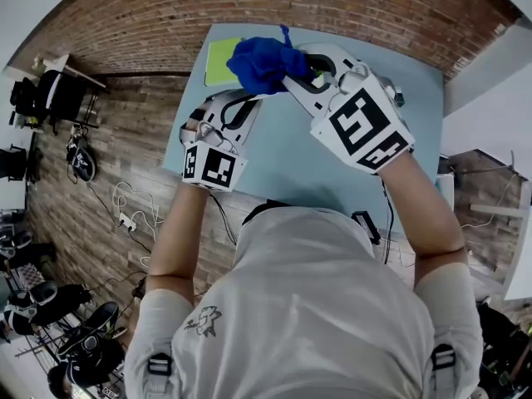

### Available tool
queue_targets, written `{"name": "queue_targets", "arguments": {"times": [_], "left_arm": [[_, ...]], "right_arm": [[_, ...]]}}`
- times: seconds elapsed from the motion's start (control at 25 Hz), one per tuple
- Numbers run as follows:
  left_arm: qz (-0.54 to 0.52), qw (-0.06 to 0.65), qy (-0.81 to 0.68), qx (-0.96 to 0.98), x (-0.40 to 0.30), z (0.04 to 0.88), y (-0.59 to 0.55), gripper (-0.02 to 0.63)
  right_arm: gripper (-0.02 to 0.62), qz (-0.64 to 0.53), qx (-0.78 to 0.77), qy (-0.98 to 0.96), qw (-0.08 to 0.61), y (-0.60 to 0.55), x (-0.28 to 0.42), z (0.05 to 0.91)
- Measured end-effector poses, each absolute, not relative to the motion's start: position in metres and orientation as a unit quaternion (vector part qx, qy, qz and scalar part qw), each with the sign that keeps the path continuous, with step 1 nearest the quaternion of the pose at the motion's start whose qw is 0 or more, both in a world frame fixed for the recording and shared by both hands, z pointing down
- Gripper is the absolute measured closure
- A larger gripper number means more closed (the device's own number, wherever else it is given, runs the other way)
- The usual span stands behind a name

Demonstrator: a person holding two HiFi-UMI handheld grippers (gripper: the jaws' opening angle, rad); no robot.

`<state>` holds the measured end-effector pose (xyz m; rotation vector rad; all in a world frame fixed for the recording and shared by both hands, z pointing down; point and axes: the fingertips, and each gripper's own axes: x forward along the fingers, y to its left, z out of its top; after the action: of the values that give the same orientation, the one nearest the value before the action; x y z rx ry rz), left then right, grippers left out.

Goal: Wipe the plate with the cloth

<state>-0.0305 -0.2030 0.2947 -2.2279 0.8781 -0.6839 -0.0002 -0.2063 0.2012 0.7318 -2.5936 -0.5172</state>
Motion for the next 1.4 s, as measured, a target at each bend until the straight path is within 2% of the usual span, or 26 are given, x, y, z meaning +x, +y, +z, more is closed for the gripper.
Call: {"name": "queue_targets", "arguments": {"times": [0.2,0.32,0.56,0.92,1.2,1.4], "left_arm": [[-0.279,0.414,0.309,-0.809,-0.016,0.285,-0.194,0.591],[-0.285,0.454,0.298,-0.790,-0.016,0.278,-0.191,0.591],[-0.299,0.488,0.275,-0.772,-0.020,0.283,-0.187,0.591],[-0.244,0.556,0.222,-0.763,0.001,0.251,-0.151,0.591],[-0.223,0.599,0.179,-0.748,0.035,0.235,-0.130,0.591],[-0.218,0.607,0.167,-0.745,0.048,0.233,-0.127,0.591]], "right_arm": [[0.531,-0.171,0.219,-0.940,0.200,-0.191,-0.024,0.209],[0.531,-0.151,0.199,-0.942,0.225,-0.188,-0.028,0.227],[0.532,-0.080,0.195,-0.938,0.276,-0.201,0.009,0.259],[0.531,0.036,0.187,-0.919,0.345,-0.249,0.062,0.295],[0.532,0.009,0.166,-0.921,0.352,-0.254,0.042,0.272],[0.532,-0.026,0.135,-0.934,0.330,-0.229,0.018,0.240]]}}
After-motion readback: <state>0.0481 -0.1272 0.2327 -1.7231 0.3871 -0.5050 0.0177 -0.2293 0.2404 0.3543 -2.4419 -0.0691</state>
